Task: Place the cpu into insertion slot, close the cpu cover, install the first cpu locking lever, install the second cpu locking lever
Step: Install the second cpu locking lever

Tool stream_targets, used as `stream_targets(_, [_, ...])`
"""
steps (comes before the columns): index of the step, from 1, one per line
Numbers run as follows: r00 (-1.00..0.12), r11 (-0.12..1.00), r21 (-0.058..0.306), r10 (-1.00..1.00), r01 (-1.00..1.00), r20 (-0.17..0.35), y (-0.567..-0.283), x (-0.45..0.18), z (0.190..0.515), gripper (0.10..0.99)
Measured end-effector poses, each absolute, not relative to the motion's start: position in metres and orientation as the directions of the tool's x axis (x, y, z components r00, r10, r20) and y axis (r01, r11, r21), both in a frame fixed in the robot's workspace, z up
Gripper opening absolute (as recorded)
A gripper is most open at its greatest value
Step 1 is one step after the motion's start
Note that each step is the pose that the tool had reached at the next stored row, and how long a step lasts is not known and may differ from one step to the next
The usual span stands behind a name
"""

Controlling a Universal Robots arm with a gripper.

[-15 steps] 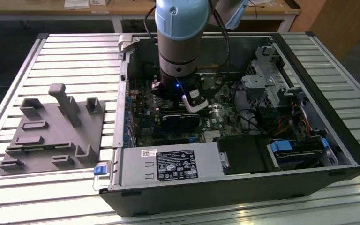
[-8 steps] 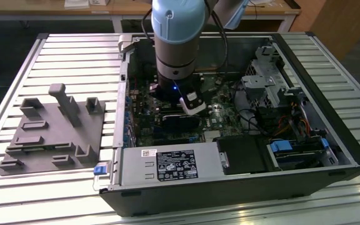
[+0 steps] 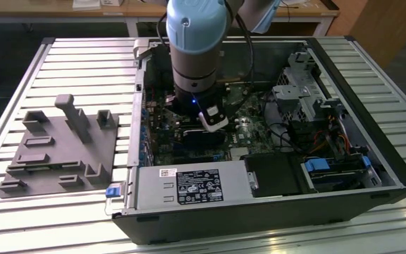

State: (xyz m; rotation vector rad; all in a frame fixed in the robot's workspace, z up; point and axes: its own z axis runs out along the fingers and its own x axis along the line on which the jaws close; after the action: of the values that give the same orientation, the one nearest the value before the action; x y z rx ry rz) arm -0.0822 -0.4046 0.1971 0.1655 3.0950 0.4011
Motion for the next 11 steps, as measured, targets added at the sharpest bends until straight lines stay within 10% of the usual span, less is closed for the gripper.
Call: stream_targets(11, [-0.994, 0.948, 0.3, 0.107, 0.103, 0.002, -0.4045, -0.0827, 0.1916, 0.106])
